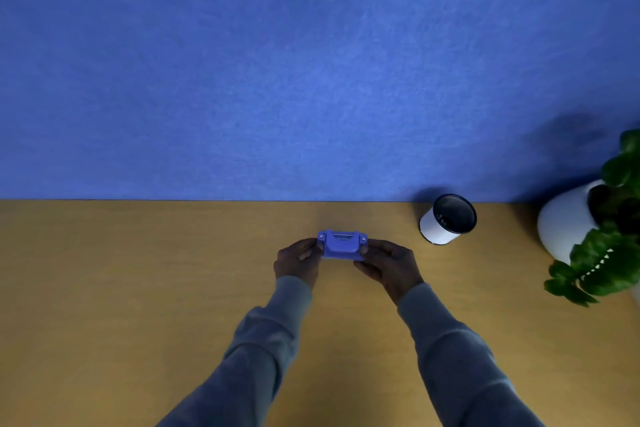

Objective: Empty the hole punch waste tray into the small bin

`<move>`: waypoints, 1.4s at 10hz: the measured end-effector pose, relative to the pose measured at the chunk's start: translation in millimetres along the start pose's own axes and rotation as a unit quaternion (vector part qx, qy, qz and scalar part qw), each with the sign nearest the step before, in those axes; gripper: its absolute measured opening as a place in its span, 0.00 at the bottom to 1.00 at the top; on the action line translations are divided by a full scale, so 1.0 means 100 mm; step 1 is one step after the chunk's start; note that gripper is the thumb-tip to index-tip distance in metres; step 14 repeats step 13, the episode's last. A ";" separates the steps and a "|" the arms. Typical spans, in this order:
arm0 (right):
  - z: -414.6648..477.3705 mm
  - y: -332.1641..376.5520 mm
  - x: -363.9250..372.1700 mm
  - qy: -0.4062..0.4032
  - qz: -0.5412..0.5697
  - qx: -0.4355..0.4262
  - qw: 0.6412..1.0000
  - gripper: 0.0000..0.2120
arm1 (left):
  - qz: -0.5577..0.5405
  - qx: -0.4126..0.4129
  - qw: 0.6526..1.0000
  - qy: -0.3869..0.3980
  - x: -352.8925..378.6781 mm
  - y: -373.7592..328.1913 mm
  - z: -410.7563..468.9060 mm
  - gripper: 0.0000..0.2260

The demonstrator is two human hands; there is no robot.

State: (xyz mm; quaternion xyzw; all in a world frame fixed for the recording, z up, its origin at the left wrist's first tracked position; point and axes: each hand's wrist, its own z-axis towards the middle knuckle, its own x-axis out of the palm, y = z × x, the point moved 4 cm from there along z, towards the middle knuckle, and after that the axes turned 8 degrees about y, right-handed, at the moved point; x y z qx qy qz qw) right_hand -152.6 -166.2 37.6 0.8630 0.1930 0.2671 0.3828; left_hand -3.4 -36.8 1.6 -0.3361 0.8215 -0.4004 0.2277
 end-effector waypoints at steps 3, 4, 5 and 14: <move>0.55 -0.19 -0.16 -0.078 0.015 0.029 0.996 0.10 | 0.095 -0.068 0.993 -0.025 0.19 -0.23 0.26 0.09; 0.67 -0.22 -0.20 -0.106 -0.029 0.035 0.993 0.10 | 0.141 -0.062 0.988 -0.023 0.22 -0.22 0.36 0.10; 0.78 -0.28 -0.22 -0.142 -0.122 0.032 0.982 0.06 | 0.171 -0.043 0.984 -0.027 0.23 -0.20 0.45 0.11; 0.68 -0.06 0.00 -0.132 -0.393 0.009 0.910 0.12 | 0.367 -0.007 0.930 -0.019 0.16 -0.34 0.46 0.14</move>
